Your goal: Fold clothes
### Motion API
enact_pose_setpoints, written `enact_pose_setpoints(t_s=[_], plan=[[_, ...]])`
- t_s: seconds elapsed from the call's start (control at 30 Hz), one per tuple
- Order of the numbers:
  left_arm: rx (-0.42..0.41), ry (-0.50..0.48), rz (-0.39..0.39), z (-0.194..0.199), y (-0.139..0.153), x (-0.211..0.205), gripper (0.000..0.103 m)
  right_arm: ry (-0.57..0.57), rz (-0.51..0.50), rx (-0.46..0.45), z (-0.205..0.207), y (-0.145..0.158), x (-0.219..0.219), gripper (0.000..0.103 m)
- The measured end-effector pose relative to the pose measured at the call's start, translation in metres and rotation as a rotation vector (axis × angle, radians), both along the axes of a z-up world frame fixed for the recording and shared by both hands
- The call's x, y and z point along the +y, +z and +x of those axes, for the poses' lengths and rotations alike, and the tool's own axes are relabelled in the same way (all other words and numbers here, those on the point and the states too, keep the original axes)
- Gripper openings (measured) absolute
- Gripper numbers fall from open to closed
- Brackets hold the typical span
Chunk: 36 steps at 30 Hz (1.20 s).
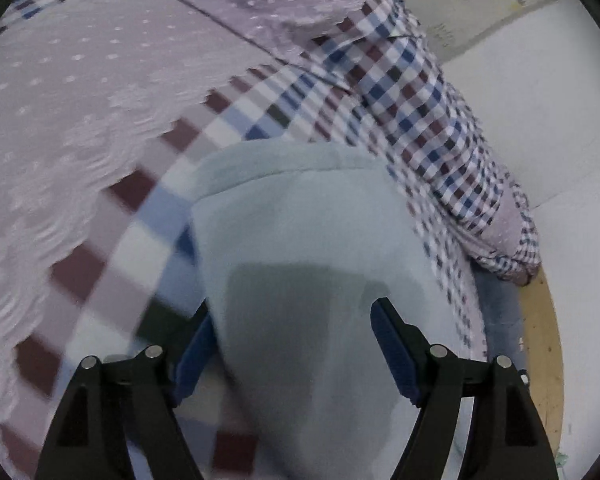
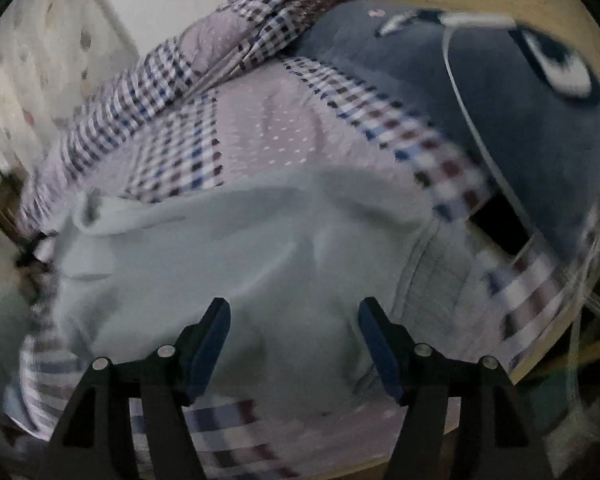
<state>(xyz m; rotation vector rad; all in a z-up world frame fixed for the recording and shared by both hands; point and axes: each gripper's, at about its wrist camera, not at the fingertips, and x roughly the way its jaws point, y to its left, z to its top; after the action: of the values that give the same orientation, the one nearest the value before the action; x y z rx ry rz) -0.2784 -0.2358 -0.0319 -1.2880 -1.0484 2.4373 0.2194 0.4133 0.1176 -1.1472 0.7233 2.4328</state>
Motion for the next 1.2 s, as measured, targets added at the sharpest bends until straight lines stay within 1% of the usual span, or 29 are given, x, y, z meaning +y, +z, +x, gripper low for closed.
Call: enact_pose_setpoints(t_s=[0.07,0.13,0.17,0.2,0.23,0.27,0.3,0.43,0.5,0.6,0.7,0.77,0.83,0.93,1.0,1.03,1.07,1.1,1.13,1.17,1.2], plan=[[0.005,-0.008,-0.007,-0.013,-0.002,0.006,0.079,-0.048,-0.064,0.06,0.012,-0.006,0.003,0.071],[0.011,-0.011,0.017,-0.026,-0.003,0.005,0.079,-0.098,-0.133,0.128,0.027,-0.008,0.007,0.071],[0.014,-0.013,0.031,-0.032,-0.003,0.005,0.069,-0.121,-0.165,0.158,0.035,-0.008,0.009,0.071],[0.0,-0.012,0.044,-0.038,-0.005,0.004,0.048,-0.14,-0.19,0.182,0.042,-0.007,0.011,0.071],[-0.021,-0.01,0.057,-0.043,-0.007,0.003,0.035,-0.162,-0.212,0.199,0.049,-0.008,0.013,0.072],[-0.028,-0.011,0.068,-0.046,-0.008,0.003,0.018,-0.193,-0.223,0.199,0.057,-0.008,0.015,0.075],[-0.031,-0.013,0.077,-0.048,-0.009,0.003,0.018,-0.22,-0.231,0.195,0.064,-0.008,0.017,0.076],[0.021,0.01,0.066,-0.045,0.003,0.004,0.015,-0.305,-0.262,0.158,0.082,-0.019,0.026,0.081],[0.05,0.038,0.057,-0.041,0.011,0.004,0.014,-0.332,-0.283,0.153,0.087,-0.027,0.028,0.081],[0.089,0.079,0.048,-0.036,0.025,0.001,0.012,-0.368,-0.286,0.11,0.09,-0.041,0.031,0.081],[0.121,0.124,0.023,-0.032,0.046,-0.006,0.012,-0.398,-0.289,0.096,0.097,-0.05,0.032,0.082],[0.131,0.144,0.018,-0.029,0.055,-0.013,0.012,-0.412,-0.297,0.118,0.099,-0.055,0.037,0.083],[0.136,0.165,0.006,-0.021,0.063,-0.026,0.011,-0.4,-0.317,0.149,0.091,-0.061,0.043,0.084],[0.14,0.186,-0.012,-0.007,0.074,-0.044,0.011,-0.322,-0.315,0.187,0.063,-0.061,0.046,0.084],[0.143,0.205,-0.028,0.004,0.081,-0.059,0.011,-0.239,-0.292,0.165,0.035,-0.061,0.044,0.084],[0.142,0.215,-0.031,0.01,0.083,-0.066,0.011,-0.185,-0.265,0.129,0.019,-0.059,0.042,0.084],[0.14,0.227,-0.036,0.016,0.085,-0.075,0.011,-0.132,-0.234,0.094,0.004,-0.056,0.04,0.076],[0.138,0.24,-0.041,0.022,0.088,-0.083,0.011,-0.083,-0.195,0.063,-0.01,-0.05,0.038,0.066],[0.134,0.252,-0.046,0.03,0.09,-0.091,0.011,-0.039,-0.163,0.034,-0.022,-0.044,0.037,0.036],[0.129,0.263,-0.049,0.038,0.093,-0.1,0.011,-0.007,-0.151,0.01,-0.034,-0.037,0.039,0.023],[0.125,0.267,-0.051,0.047,0.096,-0.106,0.011,0.021,-0.138,-0.013,-0.045,-0.03,0.042,0.021]])
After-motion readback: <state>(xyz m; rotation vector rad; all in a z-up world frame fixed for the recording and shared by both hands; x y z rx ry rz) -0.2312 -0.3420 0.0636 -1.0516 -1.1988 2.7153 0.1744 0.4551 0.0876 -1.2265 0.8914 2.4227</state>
